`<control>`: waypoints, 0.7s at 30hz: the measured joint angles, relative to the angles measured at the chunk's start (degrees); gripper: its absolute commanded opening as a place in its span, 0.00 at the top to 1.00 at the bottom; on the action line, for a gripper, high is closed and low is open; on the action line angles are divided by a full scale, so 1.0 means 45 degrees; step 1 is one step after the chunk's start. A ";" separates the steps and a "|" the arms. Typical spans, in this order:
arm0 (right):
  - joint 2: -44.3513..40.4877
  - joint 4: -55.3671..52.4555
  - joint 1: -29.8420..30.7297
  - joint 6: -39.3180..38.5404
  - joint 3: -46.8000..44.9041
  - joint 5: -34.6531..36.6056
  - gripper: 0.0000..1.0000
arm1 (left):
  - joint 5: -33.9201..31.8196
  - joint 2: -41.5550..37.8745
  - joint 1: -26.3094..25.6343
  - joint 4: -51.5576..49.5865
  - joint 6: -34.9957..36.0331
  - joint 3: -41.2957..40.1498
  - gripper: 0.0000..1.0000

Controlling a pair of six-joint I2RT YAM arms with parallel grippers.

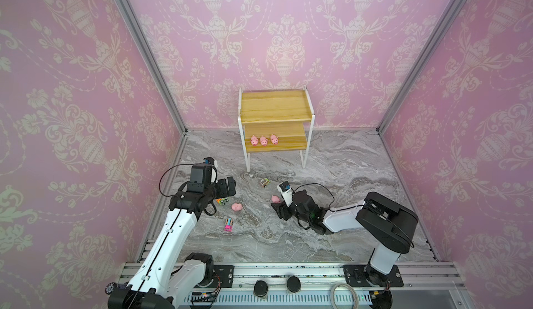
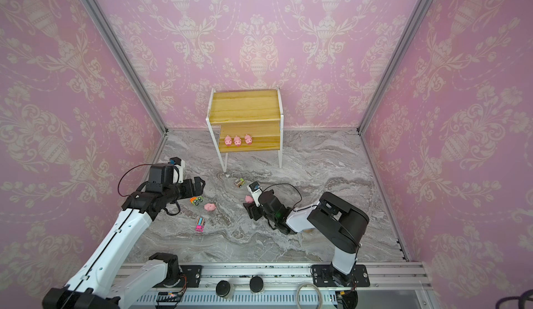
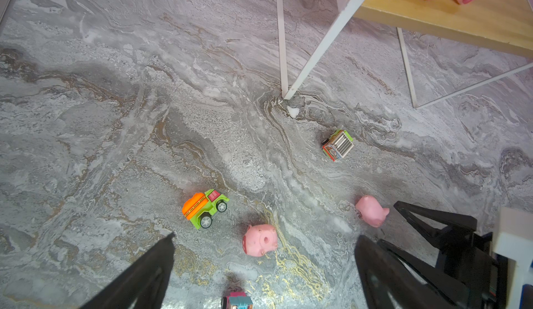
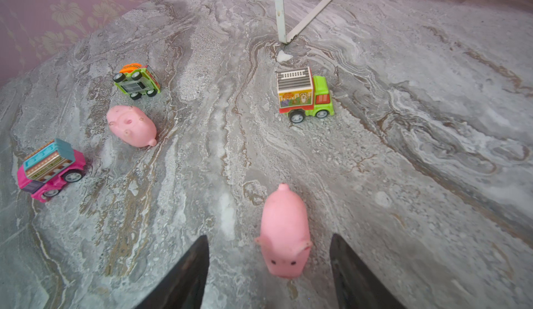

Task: Organize plastic toys on shelves
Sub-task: Pick up the plastic toy from the center of the table.

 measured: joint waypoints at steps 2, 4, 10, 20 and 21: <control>0.0165 0.0185 0.0000 0.0010 -0.0039 0.0010 0.36 | 0.0000 -0.0151 -0.0010 0.0073 0.0000 -0.0034 0.01; 0.0219 0.0267 0.0000 0.0005 -0.0073 0.0058 0.37 | 0.0000 -0.0306 -0.0058 0.0112 0.0000 -0.0049 0.01; 0.0257 0.0350 0.0000 0.0015 -0.0219 0.0092 0.41 | 0.0000 -0.0442 -0.0083 0.0165 0.0000 -0.0063 0.01; 0.0811 0.0257 0.0000 -0.0005 -0.0170 0.0087 0.48 | 0.0000 -0.0442 -0.0083 0.0170 0.0000 -0.0073 0.01; 0.0855 0.0243 0.0000 -0.0005 -0.0092 0.0083 0.49 | 0.0000 -0.0442 -0.0083 0.0170 0.0000 -0.0073 0.01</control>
